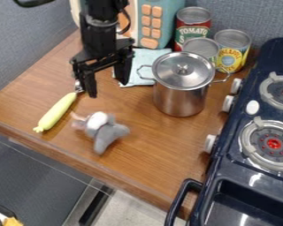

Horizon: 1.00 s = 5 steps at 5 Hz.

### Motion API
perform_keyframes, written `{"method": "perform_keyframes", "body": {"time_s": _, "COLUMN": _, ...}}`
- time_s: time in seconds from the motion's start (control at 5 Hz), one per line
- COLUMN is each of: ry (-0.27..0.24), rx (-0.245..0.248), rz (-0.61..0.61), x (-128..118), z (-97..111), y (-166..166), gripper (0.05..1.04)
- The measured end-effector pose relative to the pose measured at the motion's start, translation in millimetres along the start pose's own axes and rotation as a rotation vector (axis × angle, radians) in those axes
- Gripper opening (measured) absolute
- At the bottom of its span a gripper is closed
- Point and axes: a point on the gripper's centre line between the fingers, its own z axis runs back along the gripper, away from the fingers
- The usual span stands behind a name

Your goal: Picked up the gray thing and placed it down in the same spot

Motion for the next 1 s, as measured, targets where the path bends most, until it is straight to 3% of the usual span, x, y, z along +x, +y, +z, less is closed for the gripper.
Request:
{"method": "perform_keyframes", "body": {"time_s": 0.2, "ry": -0.041, "rx": 0.035, "rz": -0.263, "x": 7.2, "z": 7.3, "y": 0.2, "gripper": 0.999}}
{"method": "perform_keyframes", "body": {"time_s": 0.4, "ry": -0.040, "rx": 0.036, "rz": -0.521, "x": 8.5, "z": 7.2, "y": 0.0, "gripper": 0.999}}
{"method": "perform_keyframes", "body": {"time_s": 0.6, "ry": -0.042, "rx": 0.004, "rz": -0.776, "x": 9.4, "z": 6.1, "y": -3.6, "gripper": 0.999}}
{"method": "perform_keyframes", "body": {"time_s": 0.8, "ry": -0.051, "rx": -0.063, "rz": -1.006, "x": 10.9, "z": -1.4, "y": -4.7, "gripper": 0.999}}
{"method": "perform_keyframes", "body": {"time_s": 1.0, "ry": -0.047, "rx": -0.142, "rz": -1.162, "x": 11.4, "z": -2.9, "y": -6.0, "gripper": 0.999}}
